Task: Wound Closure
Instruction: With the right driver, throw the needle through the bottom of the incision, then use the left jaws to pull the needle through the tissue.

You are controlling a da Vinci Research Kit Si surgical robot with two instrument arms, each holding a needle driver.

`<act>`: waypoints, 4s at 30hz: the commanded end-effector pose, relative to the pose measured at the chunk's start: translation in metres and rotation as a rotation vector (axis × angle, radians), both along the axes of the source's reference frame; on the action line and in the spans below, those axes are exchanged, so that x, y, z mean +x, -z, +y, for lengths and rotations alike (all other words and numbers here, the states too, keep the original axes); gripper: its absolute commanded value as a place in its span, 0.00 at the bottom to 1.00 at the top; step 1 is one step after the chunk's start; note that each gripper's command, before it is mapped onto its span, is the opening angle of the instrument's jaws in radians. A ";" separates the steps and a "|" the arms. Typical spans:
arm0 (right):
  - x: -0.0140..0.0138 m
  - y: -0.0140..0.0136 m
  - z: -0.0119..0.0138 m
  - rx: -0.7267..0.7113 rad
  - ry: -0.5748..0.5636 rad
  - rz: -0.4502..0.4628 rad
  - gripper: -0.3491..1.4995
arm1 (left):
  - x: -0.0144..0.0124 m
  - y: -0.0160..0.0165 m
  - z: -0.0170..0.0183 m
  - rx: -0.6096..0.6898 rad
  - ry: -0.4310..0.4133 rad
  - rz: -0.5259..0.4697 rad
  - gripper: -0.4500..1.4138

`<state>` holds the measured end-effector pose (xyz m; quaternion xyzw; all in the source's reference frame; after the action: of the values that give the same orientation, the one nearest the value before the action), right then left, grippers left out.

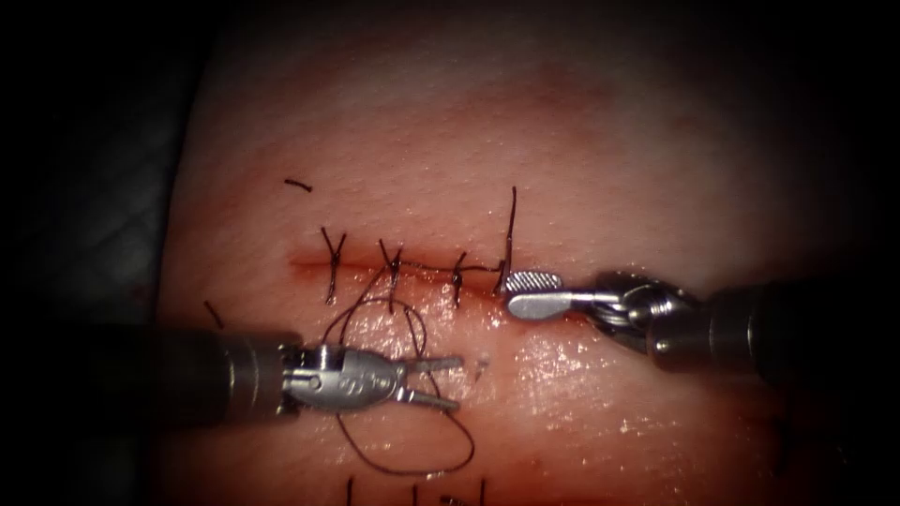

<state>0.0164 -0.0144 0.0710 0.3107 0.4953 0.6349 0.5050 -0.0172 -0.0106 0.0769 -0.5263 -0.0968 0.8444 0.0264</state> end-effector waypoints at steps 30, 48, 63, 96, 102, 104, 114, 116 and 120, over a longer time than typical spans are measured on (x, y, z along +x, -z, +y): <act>0.0021 -0.0043 0.0020 -0.056 -0.025 -0.305 0.12 | -0.0005 0.0002 -0.0010 -0.057 -0.021 0.009 0.44; 0.0057 -0.0041 -0.0032 0.415 0.119 0.052 0.00 | -0.0013 0.0004 -0.0008 -0.117 -0.052 0.006 0.40; 0.0001 -0.0030 0.0000 0.195 0.087 0.025 0.44 | -0.0038 0.0020 0.0004 -0.174 -0.059 -0.103 0.39; -0.0035 -0.0056 -0.0036 0.205 0.015 -0.007 0.00 | -0.0059 0.0077 0.0044 1.114 0.061 -0.088 0.00; -0.0043 -0.0053 -0.0033 0.190 0.008 0.011 0.17 | -0.0045 0.0117 0.0044 1.009 -0.007 -0.157 0.00; -0.0046 -0.0051 -0.0030 0.157 0.008 0.007 0.28 | -0.0039 0.0128 0.0044 0.899 -0.029 -0.192 0.00; -0.0048 -0.0021 -0.0011 -0.249 0.129 -0.163 0.87 | -0.0014 0.0175 0.0037 0.204 -0.086 -0.337 0.00; -0.0048 -0.0017 -0.0012 -0.263 0.133 -0.165 0.85 | -0.0012 0.0179 0.0036 0.176 -0.087 -0.346 0.00; -0.0043 0.0024 -0.0020 -0.366 0.093 -0.169 0.81 | -0.0003 0.0206 0.0030 0.019 -0.115 -0.375 0.00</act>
<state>0.0113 -0.0158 0.0680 0.1783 0.5427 0.5362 0.6214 -0.0166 -0.0075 0.0552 -0.6702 -0.1332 0.7294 -0.0327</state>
